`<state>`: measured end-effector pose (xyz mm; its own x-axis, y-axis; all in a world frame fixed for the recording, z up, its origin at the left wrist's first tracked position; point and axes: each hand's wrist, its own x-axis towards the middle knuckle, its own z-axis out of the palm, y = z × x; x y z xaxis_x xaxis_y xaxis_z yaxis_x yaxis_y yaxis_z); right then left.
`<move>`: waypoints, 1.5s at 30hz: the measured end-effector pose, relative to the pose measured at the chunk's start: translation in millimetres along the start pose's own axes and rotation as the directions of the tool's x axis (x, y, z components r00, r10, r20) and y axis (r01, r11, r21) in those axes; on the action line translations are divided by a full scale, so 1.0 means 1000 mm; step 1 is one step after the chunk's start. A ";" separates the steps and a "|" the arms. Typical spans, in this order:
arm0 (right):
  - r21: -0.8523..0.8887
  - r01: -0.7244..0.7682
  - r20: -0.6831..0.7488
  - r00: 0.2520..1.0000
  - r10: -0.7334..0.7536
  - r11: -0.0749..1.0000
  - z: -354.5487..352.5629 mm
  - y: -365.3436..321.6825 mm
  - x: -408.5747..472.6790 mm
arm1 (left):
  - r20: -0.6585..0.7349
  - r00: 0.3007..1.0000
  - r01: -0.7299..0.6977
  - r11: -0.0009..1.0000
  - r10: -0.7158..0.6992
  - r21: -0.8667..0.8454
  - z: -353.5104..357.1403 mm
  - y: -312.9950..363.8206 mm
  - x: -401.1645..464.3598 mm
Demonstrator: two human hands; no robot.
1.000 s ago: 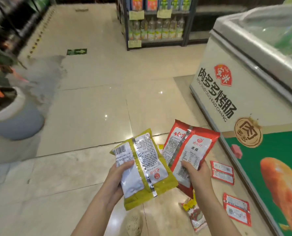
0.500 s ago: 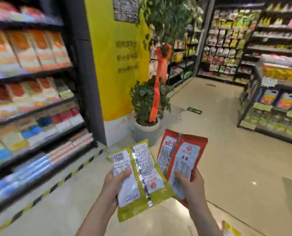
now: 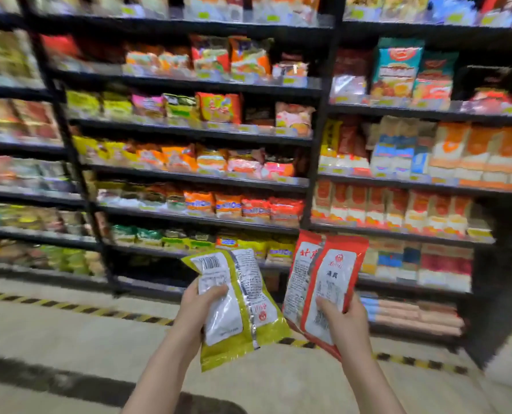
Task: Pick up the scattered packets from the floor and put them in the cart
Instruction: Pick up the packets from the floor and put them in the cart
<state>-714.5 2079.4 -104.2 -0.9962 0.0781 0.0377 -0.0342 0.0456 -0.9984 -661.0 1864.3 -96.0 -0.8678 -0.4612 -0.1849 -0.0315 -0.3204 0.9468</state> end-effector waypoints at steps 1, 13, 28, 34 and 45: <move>-0.005 0.013 0.074 0.997 -0.013 1.000 0.043 -0.004 0.003 | -0.070 0.997 -0.029 0.999 0.028 -0.015 -0.035 0.013 0.010; 0.031 0.080 0.718 0.692 -0.078 0.996 0.515 -0.034 -0.017 | -0.739 0.633 -0.263 0.962 0.232 0.076 -0.382 0.139 0.087; 0.142 0.097 0.910 0.378 -0.169 0.985 1.004 -0.063 -0.081 | -0.939 0.233 -0.258 0.947 0.252 0.191 -0.749 0.269 0.208; 0.114 0.099 0.914 0.381 -0.143 0.989 1.184 -0.075 -0.115 | -0.930 0.238 -0.272 0.938 0.280 0.213 -0.902 0.334 0.281; 0.071 0.096 0.923 0.372 -0.102 0.993 1.482 -0.083 -0.113 | -0.933 0.237 -0.227 0.949 0.270 0.217 -1.141 0.427 0.449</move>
<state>-717.1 591.1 -88.9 -0.4409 -0.8943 0.0763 -0.1356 -0.0177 -0.9906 -498.1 576.1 -75.9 0.2483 -0.9681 -0.0340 0.0593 -0.0198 0.9980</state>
